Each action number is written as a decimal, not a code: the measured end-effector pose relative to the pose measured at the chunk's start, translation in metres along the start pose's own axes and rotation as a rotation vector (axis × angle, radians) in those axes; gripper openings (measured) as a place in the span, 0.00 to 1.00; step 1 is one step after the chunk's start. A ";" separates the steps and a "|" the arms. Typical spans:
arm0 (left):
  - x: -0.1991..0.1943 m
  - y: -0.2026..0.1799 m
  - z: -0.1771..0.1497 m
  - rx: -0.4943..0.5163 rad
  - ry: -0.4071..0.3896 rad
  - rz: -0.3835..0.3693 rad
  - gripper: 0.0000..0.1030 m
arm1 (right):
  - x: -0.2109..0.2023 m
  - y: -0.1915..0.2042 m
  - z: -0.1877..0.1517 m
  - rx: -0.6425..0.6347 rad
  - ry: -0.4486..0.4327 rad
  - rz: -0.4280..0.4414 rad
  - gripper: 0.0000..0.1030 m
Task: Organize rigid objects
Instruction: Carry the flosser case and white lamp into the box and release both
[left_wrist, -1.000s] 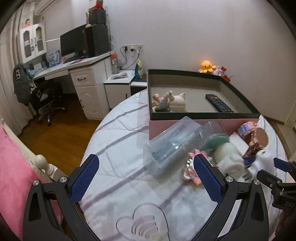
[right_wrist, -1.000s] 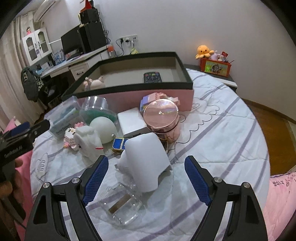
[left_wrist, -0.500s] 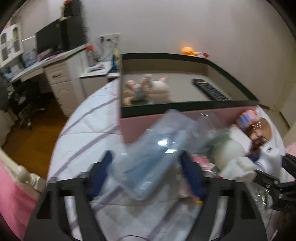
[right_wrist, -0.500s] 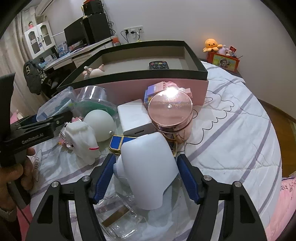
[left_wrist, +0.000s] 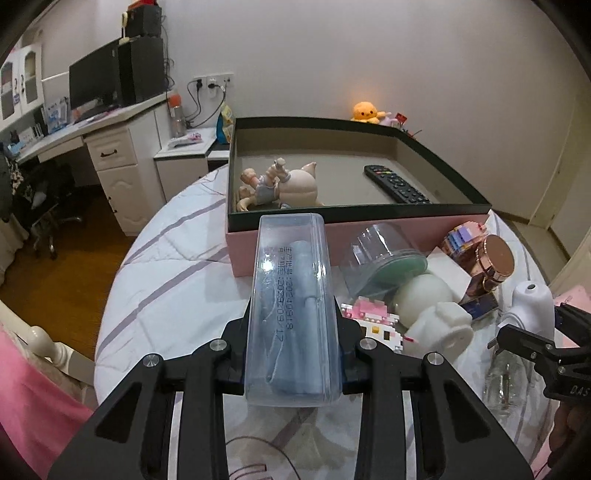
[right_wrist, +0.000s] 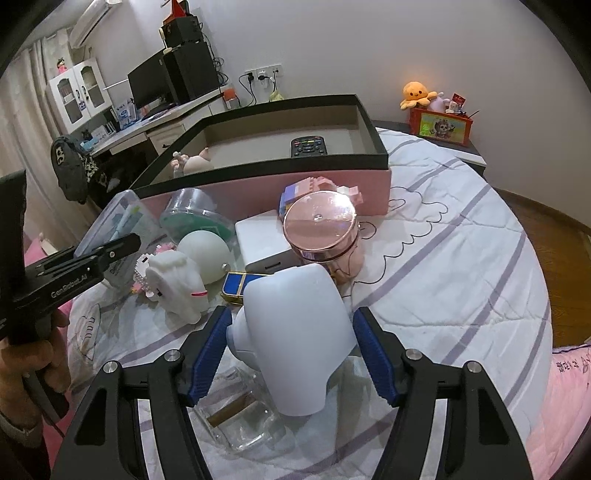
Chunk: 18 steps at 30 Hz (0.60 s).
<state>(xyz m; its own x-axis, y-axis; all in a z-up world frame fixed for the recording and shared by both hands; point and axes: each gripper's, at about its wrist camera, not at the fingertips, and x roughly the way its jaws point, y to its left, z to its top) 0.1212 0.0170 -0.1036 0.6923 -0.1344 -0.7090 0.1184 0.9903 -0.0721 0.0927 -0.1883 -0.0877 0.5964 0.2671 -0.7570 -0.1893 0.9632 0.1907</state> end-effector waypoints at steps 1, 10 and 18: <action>-0.003 0.001 0.000 -0.005 -0.003 -0.002 0.31 | -0.001 0.000 0.000 0.001 -0.003 0.000 0.67; -0.033 0.005 0.004 -0.022 -0.051 -0.014 0.31 | -0.022 0.001 0.010 -0.002 -0.049 0.013 0.67; -0.048 0.000 0.041 -0.002 -0.122 -0.028 0.31 | -0.038 0.002 0.059 -0.055 -0.139 0.016 0.67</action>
<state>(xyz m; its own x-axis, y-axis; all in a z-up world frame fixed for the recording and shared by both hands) 0.1174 0.0221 -0.0406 0.7706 -0.1645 -0.6157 0.1371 0.9863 -0.0920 0.1158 -0.1944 -0.0213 0.6944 0.2879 -0.6595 -0.2399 0.9567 0.1650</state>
